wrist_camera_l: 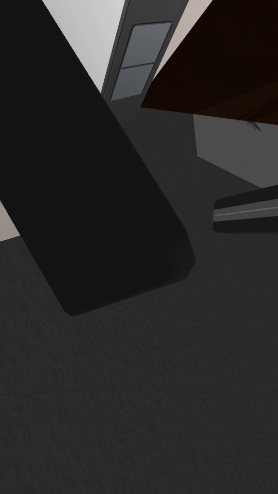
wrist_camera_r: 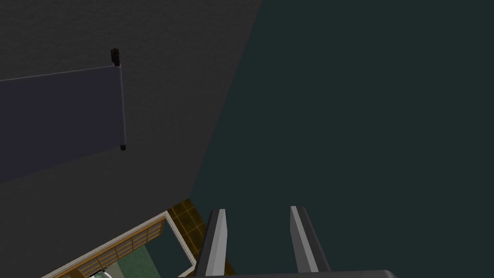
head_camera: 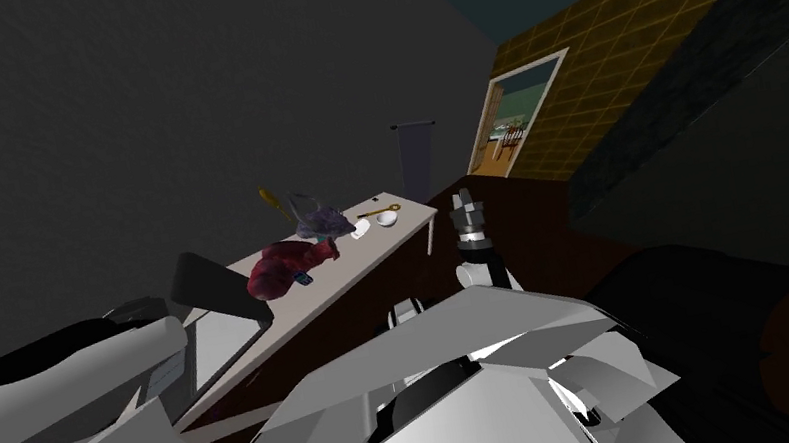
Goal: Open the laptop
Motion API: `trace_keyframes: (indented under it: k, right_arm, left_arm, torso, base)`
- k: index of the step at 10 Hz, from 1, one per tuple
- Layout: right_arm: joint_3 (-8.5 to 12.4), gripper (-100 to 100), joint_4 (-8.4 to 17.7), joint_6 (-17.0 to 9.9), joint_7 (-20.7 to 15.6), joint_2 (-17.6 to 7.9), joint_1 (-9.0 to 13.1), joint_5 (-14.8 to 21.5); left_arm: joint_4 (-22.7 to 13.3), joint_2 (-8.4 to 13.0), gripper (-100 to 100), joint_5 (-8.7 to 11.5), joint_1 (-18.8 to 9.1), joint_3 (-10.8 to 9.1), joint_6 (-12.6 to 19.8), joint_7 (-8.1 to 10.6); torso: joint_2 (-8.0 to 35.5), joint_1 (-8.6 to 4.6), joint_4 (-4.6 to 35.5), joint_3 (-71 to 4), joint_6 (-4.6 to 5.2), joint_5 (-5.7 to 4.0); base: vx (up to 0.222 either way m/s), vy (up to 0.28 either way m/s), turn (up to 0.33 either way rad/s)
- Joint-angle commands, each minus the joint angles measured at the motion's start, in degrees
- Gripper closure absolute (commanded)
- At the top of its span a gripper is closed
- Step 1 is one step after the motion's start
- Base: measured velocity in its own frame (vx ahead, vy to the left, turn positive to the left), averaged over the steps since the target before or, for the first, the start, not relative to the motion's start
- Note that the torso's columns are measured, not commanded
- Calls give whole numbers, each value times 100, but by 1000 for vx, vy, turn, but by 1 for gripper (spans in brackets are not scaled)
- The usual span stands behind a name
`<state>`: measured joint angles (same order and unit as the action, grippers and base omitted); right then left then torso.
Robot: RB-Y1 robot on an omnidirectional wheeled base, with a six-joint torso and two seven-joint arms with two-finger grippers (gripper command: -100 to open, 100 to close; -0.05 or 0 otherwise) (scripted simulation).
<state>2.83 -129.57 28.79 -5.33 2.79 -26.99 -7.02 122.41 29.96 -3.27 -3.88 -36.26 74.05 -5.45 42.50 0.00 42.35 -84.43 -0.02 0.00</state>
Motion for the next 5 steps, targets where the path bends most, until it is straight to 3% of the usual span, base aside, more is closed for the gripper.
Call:
trace_keyframes:
  k: [1, 4, 5]
  right_arm:
    - [0, 0, 0, 0, 0, 0, 0, 0]
    - [0, 0, 0, 0, 0, 0, -1, 0]
    - [0, 0, 0, 0, 0, 0, 0, 0]
  left_arm:
    - [360, -91, 100, 127, 129, 72, 119, -42]
    - [949, -270, 100, 394, 395, 204, 312, -128]
    - [1026, -270, 100, 394, 395, 204, 312, -128]
  torso:
    - [-14, -1, -4, -8, 0, 0]
    - [-32, 1, -10, -20, 0, 1]
    - [-31, -3, -10, -21, 4, -1]
  base:
    - [82, 0, 86]
    - [109, -3, 207]
    - [88, -9, 91]
